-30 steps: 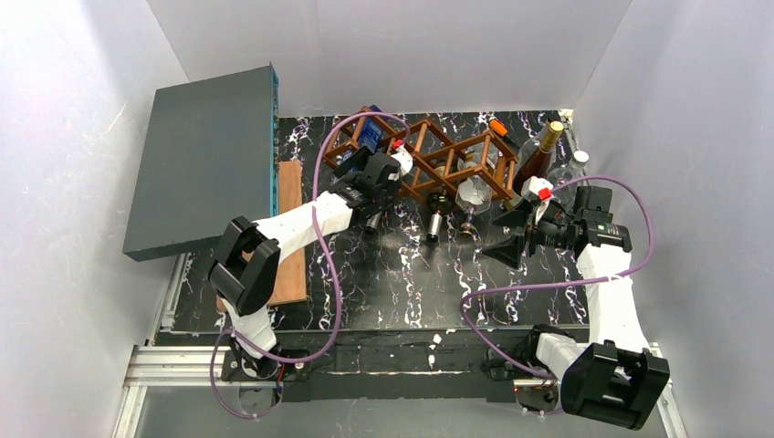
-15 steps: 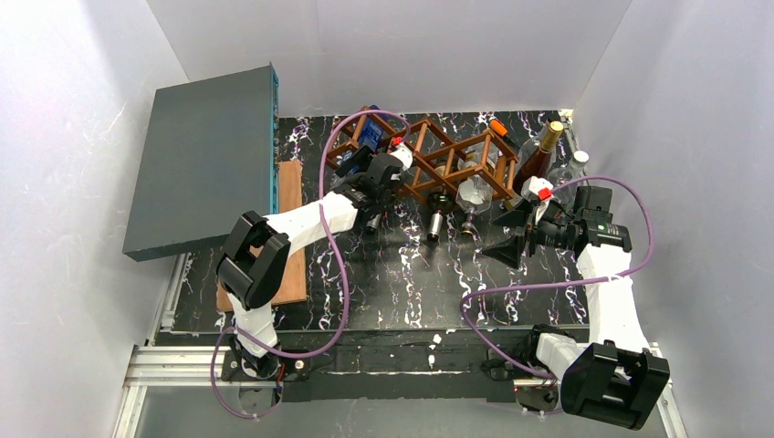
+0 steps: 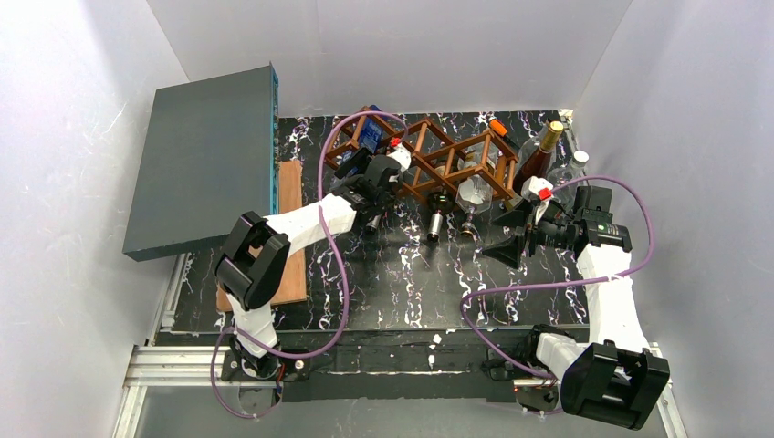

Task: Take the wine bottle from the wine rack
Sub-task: Pick up the wine bottle from the wine rack.

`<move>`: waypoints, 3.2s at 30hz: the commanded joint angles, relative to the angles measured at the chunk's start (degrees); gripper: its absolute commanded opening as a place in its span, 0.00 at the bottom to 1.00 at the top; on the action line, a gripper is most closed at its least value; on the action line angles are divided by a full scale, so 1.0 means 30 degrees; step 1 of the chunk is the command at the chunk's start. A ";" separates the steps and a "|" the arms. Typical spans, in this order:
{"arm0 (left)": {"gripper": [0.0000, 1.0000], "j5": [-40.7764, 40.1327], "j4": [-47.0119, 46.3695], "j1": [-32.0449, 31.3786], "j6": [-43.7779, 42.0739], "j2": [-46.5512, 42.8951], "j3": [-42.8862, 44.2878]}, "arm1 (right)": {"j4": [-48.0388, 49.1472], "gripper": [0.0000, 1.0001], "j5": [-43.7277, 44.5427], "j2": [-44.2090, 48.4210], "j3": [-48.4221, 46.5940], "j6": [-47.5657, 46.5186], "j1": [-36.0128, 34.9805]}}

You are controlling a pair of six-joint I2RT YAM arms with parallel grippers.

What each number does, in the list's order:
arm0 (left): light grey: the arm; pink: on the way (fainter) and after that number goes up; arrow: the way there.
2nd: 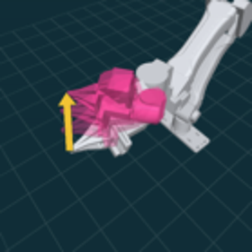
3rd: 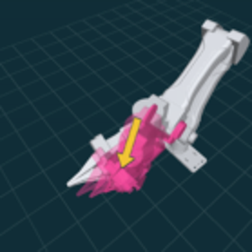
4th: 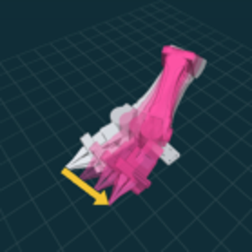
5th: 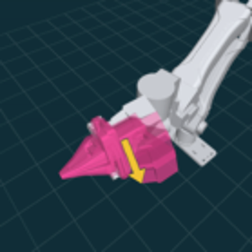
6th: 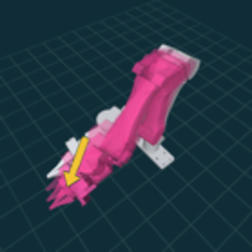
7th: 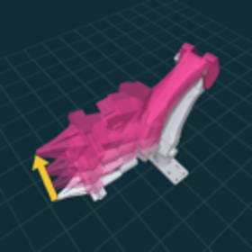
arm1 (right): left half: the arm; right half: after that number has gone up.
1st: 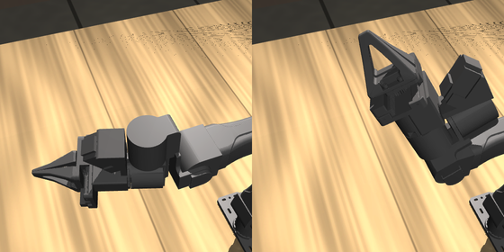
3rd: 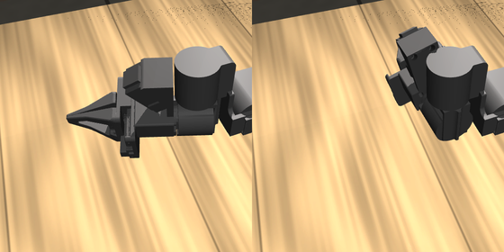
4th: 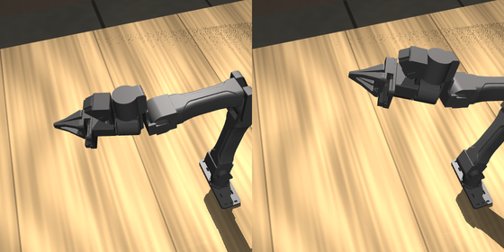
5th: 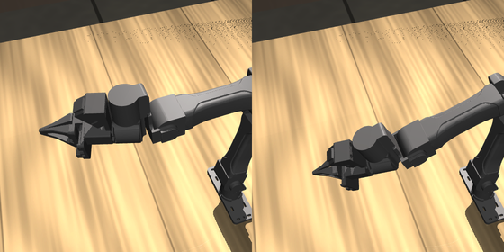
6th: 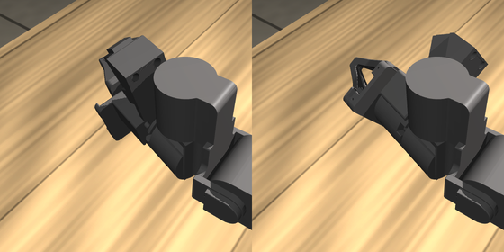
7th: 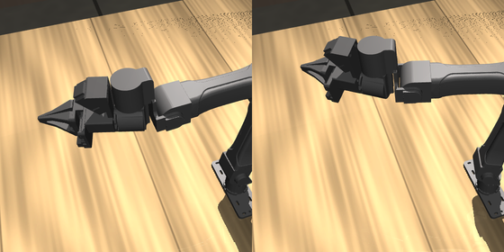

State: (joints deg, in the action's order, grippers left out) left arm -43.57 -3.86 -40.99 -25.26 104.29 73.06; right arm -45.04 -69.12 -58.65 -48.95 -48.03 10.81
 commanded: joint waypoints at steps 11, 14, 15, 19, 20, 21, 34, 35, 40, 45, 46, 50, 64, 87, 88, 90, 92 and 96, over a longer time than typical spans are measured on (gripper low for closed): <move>0.43 0.0566 0.0407 0.0218 0.0418 -0.1294 -0.0703 | -0.0065 0.98 -0.0116 0.0136 0.0157 -0.0207 0.0059; 0.25 0.0594 0.0426 0.0232 0.0275 -0.1663 -0.0817 | -0.0075 0.98 -0.0107 0.0128 0.0172 -0.0191 0.0058; 0.19 0.0610 0.0479 0.0233 0.0249 -0.1812 -0.0826 | -0.0043 0.98 -0.0104 0.0113 0.0173 -0.0206 0.0059; 0.00 0.0862 0.0920 0.0219 0.0615 -0.2841 -0.0993 | -0.0047 0.98 -0.0061 0.0098 0.0174 -0.0212 0.0059; 0.00 0.0973 0.0910 0.0217 0.0687 -0.3161 -0.1104 | -0.0039 0.98 -0.0051 0.0098 0.0174 -0.0208 0.0059; 0.00 0.1089 0.0906 0.0217 0.0750 -0.3468 -0.1279 | -0.0046 0.98 -0.0057 0.0105 0.0174 -0.0208 0.0059; 0.00 0.2196 0.2347 -0.0094 0.1888 -0.7262 -0.3278 | 0.0044 0.98 -0.0056 0.0186 0.0230 -0.0167 0.0059; 0.00 0.2257 0.2550 -0.0126 0.2061 -0.7493 -0.3371 | 0.0067 0.98 -0.0072 0.0189 0.0232 -0.0162 0.0059; 0.00 0.2560 0.3740 -0.0361 0.2878 -0.8708 -0.3573 | 0.0067 0.98 -0.0086 0.0215 0.0232 -0.0162 0.0059; 0.00 0.2614 0.4414 -0.0810 0.3285 -0.9872 -0.3805 | 0.0071 0.98 -0.0112 0.0288 0.0232 -0.0141 0.0059; 0.00 0.2631 0.4574 -0.0882 0.3390 -1.0020 -0.3825 | 0.0063 0.98 -0.0123 0.0290 0.0236 -0.0133 0.0059; 0.00 0.2504 0.5119 -0.1152 0.3680 -1.0488 -0.3841 | 0.0067 0.98 -0.0095 0.0331 0.0261 -0.0149 0.0059; 0.00 0.2133 0.8021 -0.1906 0.5333 -1.2281 -0.3203 | 0.0100 0.98 -0.0151 0.0362 0.0262 -0.0135 0.0059; 0.00 0.2943 1.2329 -0.3108 0.8823 -1.4812 -0.2880 | 0.0188 0.98 -0.0178 0.0450 0.0349 -0.0079 0.0059; 0.00 0.2929 1.2418 -0.3121 0.8927 -1.4944 -0.2911 | 0.0188 0.98 -0.0190 0.0450 0.0349 -0.0074 0.0059; 0.00 0.2924 1.2616 -0.3137 0.9024 -1.5102 -0.2977 | 0.0213 0.98 -0.0203 0.0427 0.0376 -0.0055 0.0059; 0.00 0.3001 1.2908 -0.3154 0.9199 -1.5201 -0.2986 | 0.0202 0.98 -0.0214 0.0435 0.0379 -0.0056 0.0059; 0.00 0.3398 1.3591 -0.3160 0.9664 -1.5408 -0.2910 | 0.0217 0.98 -0.0201 0.0431 0.0379 -0.0046 0.0059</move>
State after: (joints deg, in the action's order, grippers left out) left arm -30.00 40.77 -50.13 1.72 62.30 61.23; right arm -44.97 -68.75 -58.41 -48.84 -48.01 10.81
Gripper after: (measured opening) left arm 0.597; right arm 0.983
